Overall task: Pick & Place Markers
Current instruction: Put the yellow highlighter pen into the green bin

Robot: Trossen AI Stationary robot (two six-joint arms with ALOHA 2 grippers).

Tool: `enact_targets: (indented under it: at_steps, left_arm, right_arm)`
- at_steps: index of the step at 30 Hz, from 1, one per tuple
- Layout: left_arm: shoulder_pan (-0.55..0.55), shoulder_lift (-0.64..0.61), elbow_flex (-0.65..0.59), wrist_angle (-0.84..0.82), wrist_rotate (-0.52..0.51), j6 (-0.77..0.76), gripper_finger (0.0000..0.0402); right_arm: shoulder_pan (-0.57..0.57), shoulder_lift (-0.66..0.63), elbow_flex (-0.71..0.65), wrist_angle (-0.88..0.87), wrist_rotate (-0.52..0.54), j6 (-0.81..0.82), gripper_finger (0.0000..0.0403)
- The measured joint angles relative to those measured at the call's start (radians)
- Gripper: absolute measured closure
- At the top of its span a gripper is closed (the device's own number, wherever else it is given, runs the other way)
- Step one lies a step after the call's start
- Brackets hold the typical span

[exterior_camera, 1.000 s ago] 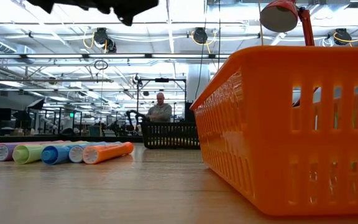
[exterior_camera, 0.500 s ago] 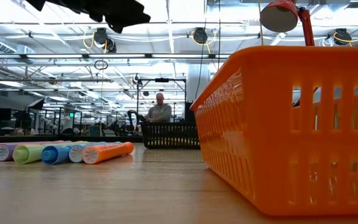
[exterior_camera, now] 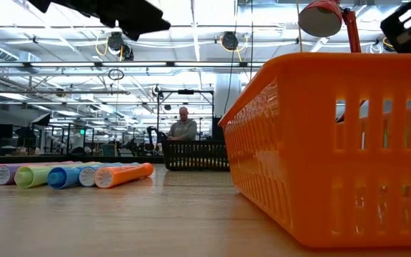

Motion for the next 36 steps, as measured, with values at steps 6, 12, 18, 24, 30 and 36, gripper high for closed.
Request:
enact_targets:
  at_steps: [6, 12, 18, 24, 30, 36]
  left_arm:
    - [0.000, -0.002, 0.000, -0.259, -0.081, -0.127, 0.0206]
    - [0.035, 0.019, 0.000, -0.585, -0.381, -0.393, 0.0206]
    - [0.141, 0.049, 0.000, -0.801, -0.284, -0.771, 0.0206]
    - [0.195, 0.112, -0.064, -0.823, -0.226, -0.847, 0.0206]
    - [0.241, 0.151, -0.108, -0.807, -0.168, -0.928, 0.0206]
    - [0.290, 0.157, -0.108, -0.776, -0.169, -0.946, 0.0206]
  right_arm:
    - [-0.008, 0.000, 0.000, 0.085, -0.002, -0.101, 0.0253]
    - [-0.008, 0.000, 0.000, 0.126, -0.003, -0.192, 0.0257]
    - [-0.027, 0.000, 0.000, 0.148, -0.003, -0.213, 0.0259]
    - [-0.041, 0.000, 0.000, 0.148, -0.003, -0.210, 0.0259]
    - [-0.040, 0.000, 0.000, 0.148, -0.003, -0.209, 0.0260]
    - [-0.041, 0.000, 0.000, 0.148, -0.003, -0.209, 0.0258]
